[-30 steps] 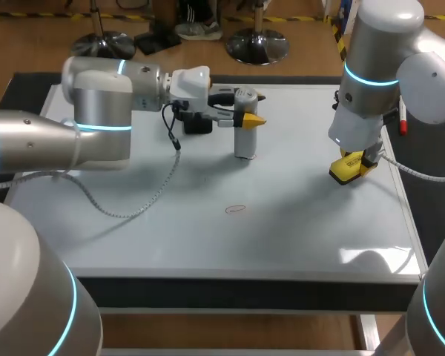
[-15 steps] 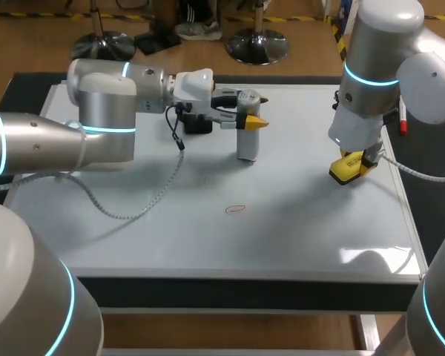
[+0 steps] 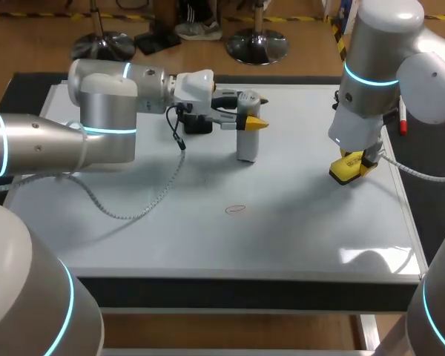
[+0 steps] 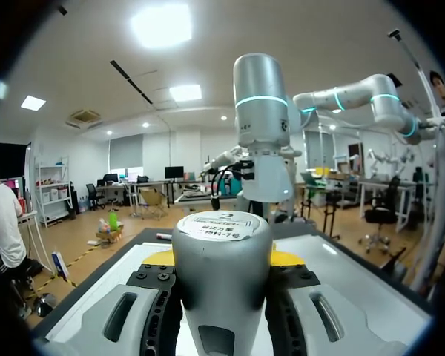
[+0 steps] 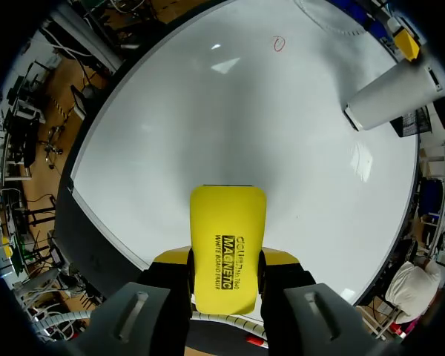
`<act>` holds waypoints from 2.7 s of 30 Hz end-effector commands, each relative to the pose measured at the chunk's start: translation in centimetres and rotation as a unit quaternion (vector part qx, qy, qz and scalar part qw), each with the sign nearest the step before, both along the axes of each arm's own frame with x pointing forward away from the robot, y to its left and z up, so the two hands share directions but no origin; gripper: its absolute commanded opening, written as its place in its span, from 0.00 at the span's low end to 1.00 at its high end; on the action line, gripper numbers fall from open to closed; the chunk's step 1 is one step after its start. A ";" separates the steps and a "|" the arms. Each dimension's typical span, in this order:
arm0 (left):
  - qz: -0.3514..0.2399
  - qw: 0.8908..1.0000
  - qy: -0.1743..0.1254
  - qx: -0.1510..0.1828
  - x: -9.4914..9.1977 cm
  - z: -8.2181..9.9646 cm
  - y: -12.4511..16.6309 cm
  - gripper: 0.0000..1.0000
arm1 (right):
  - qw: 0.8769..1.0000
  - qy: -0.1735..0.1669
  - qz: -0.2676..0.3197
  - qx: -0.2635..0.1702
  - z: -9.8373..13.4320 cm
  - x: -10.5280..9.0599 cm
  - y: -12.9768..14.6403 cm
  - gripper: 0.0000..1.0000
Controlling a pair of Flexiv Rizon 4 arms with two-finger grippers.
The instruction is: Pick up the inspection probe, press it on each red-marked spot on the whiteboard one by one, put down the probe, pick up the eraser, and wipe off all the red marks.
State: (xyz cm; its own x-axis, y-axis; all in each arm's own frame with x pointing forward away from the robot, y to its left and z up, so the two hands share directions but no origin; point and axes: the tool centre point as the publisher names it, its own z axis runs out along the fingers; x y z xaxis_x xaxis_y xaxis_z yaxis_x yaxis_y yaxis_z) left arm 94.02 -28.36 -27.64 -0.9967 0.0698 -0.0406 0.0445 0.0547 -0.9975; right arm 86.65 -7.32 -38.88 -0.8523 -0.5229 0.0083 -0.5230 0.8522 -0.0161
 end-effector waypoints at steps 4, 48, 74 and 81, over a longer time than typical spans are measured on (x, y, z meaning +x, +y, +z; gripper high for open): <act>-0.002 1.000 0.001 0.000 0.1 0.1 0.0 0.00 | 1.000 0.000 0.001 -0.002 0.0 0.0 0.0 0.00; -0.141 0.990 -0.025 0.004 3.2 3.6 -1.3 0.00 | 1.000 0.000 0.001 -0.002 0.0 0.0 0.0 0.00; -0.308 0.951 -0.019 0.029 9.6 7.2 -0.1 0.00 | 1.000 0.000 0.001 -0.002 0.0 0.0 0.0 0.00; -0.330 0.943 -0.019 0.033 10.7 7.3 0.2 0.00 | 1.000 0.000 0.001 -0.002 0.0 0.0 0.0 0.00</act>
